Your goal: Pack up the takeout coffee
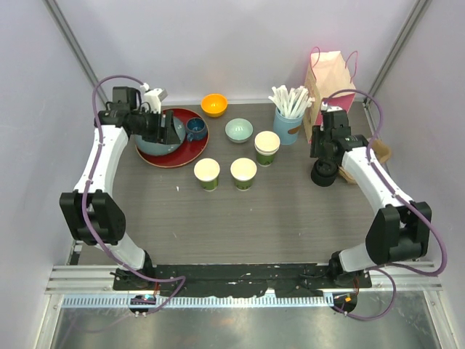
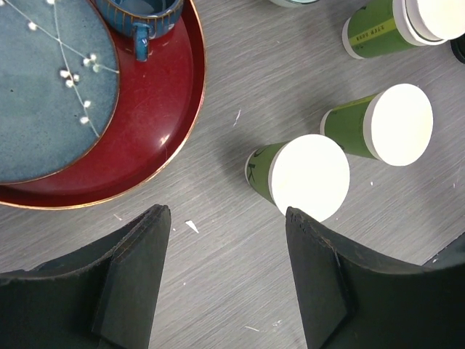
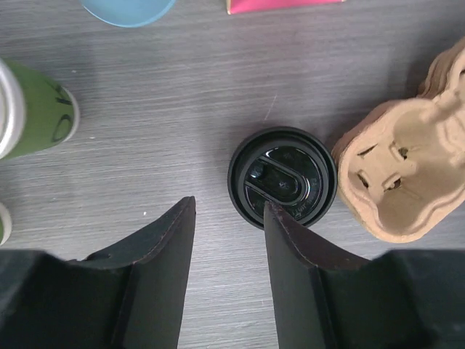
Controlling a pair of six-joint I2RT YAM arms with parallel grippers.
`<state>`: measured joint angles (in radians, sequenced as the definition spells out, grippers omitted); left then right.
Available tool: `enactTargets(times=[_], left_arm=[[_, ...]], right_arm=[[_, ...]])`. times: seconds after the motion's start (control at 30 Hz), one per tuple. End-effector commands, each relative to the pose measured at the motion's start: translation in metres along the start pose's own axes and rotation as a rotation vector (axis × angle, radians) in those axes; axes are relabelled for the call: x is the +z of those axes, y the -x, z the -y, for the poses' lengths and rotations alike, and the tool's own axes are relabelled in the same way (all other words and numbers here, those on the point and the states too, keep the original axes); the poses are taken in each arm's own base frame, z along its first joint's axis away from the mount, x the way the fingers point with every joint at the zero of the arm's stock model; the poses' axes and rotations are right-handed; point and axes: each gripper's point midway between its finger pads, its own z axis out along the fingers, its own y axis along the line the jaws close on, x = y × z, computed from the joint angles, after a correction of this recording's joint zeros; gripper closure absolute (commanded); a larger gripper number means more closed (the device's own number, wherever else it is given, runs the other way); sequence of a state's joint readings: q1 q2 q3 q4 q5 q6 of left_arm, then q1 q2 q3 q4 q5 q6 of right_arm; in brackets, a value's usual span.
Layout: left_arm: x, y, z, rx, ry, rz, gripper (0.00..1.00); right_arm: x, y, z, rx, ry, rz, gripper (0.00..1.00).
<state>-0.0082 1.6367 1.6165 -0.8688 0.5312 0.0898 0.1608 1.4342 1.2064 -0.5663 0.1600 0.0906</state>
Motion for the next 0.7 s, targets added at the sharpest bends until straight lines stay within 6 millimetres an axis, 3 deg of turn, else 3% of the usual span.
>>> enactTargets(times=[0.0, 0.27, 0.53, 0.67], left_arm=[[-0.005, 0.011, 0.006, 0.052, -0.030, 0.059, 0.31], [0.000, 0.010, 0.005, 0.055, -0.040, 0.053, 0.31], [0.000, 0.010, 0.007, 0.053, -0.051, 0.053, 0.31], [-0.001, 0.011, 0.007, 0.057, -0.054, 0.055, 0.31]], right_arm=[[0.015, 0.004, 0.008, 0.122, -0.085, 0.023, 0.52], [0.045, -0.016, 0.018, 0.161, -0.228, -0.045, 0.62], [0.056, -0.026, 0.023, 0.144, -0.295, -0.069, 0.62], [0.062, -0.027, 0.021, 0.126, -0.295, -0.079, 0.67]])
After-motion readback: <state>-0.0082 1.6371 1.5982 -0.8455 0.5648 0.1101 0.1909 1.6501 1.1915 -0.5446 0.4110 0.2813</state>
